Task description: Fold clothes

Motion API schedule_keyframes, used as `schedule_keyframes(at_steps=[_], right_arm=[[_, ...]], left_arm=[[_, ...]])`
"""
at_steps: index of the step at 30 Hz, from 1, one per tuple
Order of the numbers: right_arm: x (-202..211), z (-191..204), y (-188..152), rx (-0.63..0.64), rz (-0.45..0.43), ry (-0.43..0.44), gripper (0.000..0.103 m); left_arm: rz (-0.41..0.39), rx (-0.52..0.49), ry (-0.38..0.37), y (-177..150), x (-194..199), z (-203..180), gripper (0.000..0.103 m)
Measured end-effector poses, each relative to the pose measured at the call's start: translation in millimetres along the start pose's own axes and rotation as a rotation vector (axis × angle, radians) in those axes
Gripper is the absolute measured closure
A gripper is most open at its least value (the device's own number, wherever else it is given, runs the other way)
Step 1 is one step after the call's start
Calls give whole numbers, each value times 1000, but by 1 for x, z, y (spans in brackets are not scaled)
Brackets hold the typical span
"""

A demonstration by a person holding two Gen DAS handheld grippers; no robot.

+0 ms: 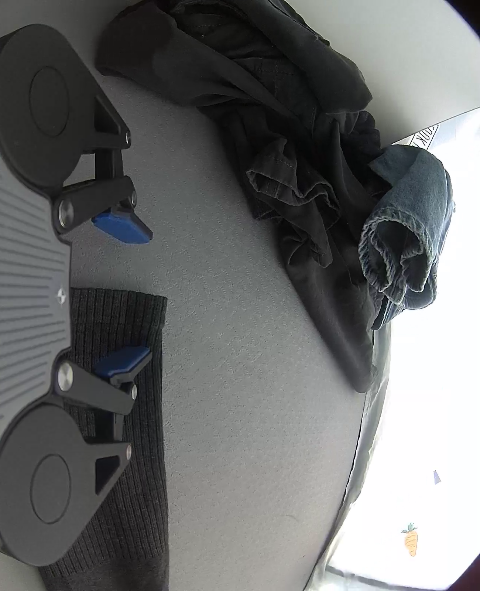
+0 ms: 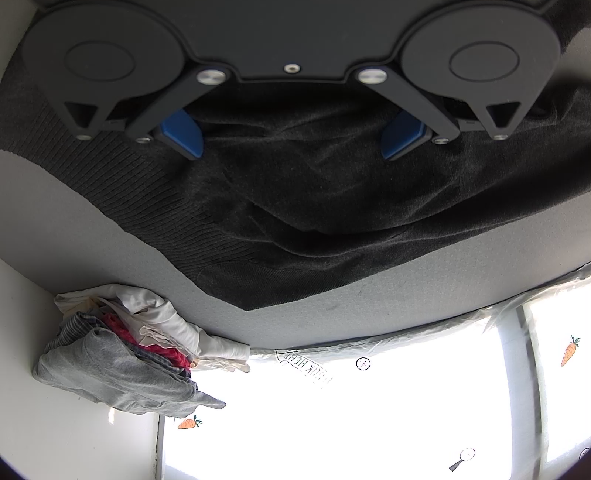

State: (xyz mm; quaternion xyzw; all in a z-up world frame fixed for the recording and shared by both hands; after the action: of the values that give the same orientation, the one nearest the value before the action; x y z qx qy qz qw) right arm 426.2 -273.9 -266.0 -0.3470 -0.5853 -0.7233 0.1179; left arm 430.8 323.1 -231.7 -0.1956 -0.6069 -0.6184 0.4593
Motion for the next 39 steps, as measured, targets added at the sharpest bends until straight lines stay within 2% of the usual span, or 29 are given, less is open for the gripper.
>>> schedule_keyframes(at_steps=[4,7,11,15,18,20,22,25,26,28,29,31,35,39], right_arm=[[-5,-1,20,6,133,22,1],[-3,-8,42,13,84,18,2],[-13,-23,78,12,13,-8,2],[-48,-36,110,4,22,-15,6],[-77,-41,129,-30,33,1,8],[-95,-44,136,-38,53,-6,8],[-118,-49,138,-24,96,-25,8],[-140,-61,135,-68,175,-15,9],[-140,-61,134,-66,158,-7,10],[-136,-57,133,-22,131,15,40],[-135,-57,135,-27,120,19,50],[-132,-58,140,-36,98,27,89],[-127,-61,155,-89,34,44,93],[-135,-65,173,-123,-7,22,94]], left_arm=[[4,79,-21,-4,-2,6,36],[16,164,-54,-7,-4,15,35],[19,142,-50,-6,-3,11,35],[20,151,-60,-4,-4,7,37],[5,153,-65,-2,-3,3,48],[-4,146,-72,0,-2,-1,61],[-8,143,-69,2,-2,-3,65],[-9,153,-77,6,-3,-6,78],[-9,158,-76,7,-3,-7,81],[-12,156,-63,8,-3,-11,86],[-14,155,-56,9,-2,-13,89],[-9,153,-35,13,-1,-17,92],[-16,162,-33,28,-4,-18,93],[-72,160,-45,63,-7,-21,93]])
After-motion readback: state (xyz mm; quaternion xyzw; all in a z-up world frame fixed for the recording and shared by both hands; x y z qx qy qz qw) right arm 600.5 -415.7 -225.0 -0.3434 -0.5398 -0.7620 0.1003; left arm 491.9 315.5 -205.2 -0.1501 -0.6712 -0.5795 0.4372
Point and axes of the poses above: each gripper's, at about its wrist camera, not at the fingertips, and x roughly against the way its jaws point, z to its left, y to its top, the point moved 4 cm from there along -x, roughly the way its jaws point, and after that the axes turned 6 degrees about -x, right-handed, at the moved point
